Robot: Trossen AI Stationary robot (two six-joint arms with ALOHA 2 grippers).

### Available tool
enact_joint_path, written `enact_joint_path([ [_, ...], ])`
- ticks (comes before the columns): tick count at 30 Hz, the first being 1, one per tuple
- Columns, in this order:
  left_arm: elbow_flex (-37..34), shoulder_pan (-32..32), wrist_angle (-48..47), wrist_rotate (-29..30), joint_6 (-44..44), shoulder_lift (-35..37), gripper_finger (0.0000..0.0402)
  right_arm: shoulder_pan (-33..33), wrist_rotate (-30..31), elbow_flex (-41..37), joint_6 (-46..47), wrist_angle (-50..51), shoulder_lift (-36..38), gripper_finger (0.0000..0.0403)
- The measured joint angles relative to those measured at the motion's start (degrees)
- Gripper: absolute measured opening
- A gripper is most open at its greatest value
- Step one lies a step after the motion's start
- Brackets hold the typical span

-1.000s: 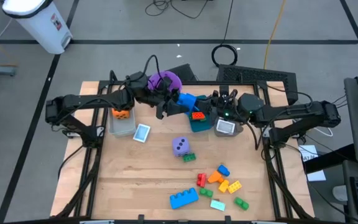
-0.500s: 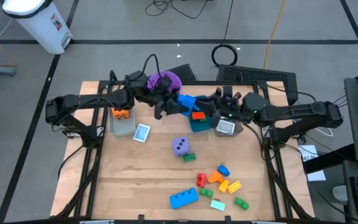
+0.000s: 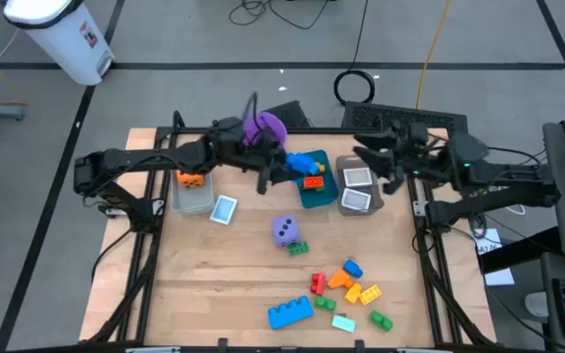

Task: Pick & Place Toys
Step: Put the blue game piece into the blue bin

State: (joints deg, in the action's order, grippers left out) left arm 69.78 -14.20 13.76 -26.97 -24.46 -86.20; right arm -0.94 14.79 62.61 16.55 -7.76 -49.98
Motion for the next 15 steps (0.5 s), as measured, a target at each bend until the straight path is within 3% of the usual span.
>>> enact_joint_path([
  [4,-0.02,-0.42,-3.65,4.59,3.49,-3.86,0.0155,-0.60,0.22,0.00,-0.78,4.43,3.24,0.0182],
  [9,2.65,-1.32,-6.86,5.83,3.87,-11.50,0.0151,-0.50,0.43,0.00,-0.79,10.65,4.46,0.0177],
  [15,16.11,-1.09,-22.81,10.91,12.74,-21.87,0.0154,-0.32,3.58,0.00,-0.38,19.04,4.01,0.0175],
])
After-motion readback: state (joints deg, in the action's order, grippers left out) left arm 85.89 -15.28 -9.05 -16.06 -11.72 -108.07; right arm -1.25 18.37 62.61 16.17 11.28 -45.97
